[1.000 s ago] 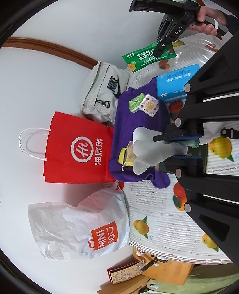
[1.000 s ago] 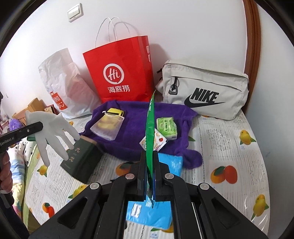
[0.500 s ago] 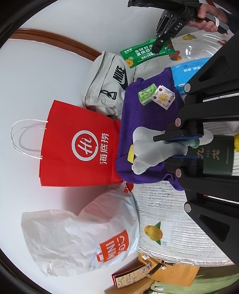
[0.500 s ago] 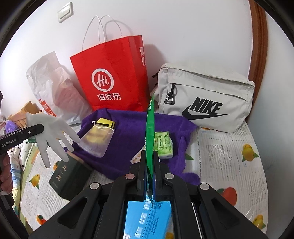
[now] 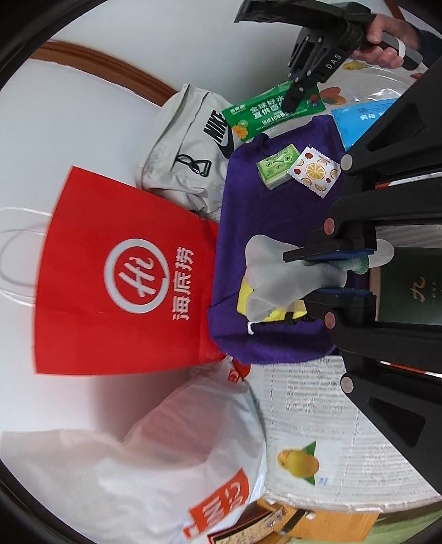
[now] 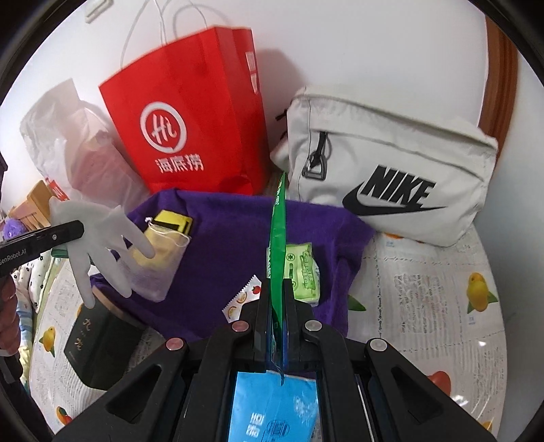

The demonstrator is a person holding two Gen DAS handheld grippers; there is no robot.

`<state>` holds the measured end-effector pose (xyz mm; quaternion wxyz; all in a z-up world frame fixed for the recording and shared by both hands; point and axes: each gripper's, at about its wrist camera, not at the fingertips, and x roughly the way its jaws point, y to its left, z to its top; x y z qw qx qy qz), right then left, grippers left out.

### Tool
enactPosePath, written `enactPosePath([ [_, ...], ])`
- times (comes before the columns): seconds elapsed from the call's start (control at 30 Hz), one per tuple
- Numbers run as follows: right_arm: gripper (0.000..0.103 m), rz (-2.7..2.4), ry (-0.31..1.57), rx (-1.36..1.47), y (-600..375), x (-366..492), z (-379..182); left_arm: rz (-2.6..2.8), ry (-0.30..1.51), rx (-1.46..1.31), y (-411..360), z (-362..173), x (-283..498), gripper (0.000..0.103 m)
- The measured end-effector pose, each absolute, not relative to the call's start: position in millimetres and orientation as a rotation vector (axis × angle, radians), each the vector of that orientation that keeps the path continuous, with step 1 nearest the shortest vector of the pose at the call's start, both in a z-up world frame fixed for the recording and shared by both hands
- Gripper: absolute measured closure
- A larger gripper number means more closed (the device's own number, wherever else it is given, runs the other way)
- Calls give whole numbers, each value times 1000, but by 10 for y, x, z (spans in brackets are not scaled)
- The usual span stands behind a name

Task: Organize soft objects
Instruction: 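Carry the white glove and green wrapper over the purple towel with both tools, then open both tools to drop the glove and wrapper onto the towel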

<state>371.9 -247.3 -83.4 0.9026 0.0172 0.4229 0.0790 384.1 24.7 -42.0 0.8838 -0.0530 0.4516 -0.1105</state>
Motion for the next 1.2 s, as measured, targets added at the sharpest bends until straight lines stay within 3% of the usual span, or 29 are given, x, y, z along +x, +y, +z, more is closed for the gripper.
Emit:
enactPosePath([
  [0.9, 94, 205, 1061, 20, -2376, 4358, -1423, -304, 1065, -44, -286, -982, 4619, 90],
  [0.97, 88, 213, 1070, 27, -2396, 4391, -1440, -302, 1076, -48, -272, -1008, 4634, 87],
  [1.1, 69, 207, 1059, 29, -2432, 4409, -1437, -292, 1066, -27, -249, -1010, 4606, 67],
  [1.17, 57, 206, 1039, 29, -2441, 4395, -1396, -279, 1064, -12, -241, -997, 4588, 54],
  [1.2, 57, 209, 1031, 31, -2440, 4390, -1375, -269, 1060, -6, -237, -982, 4576, 46],
])
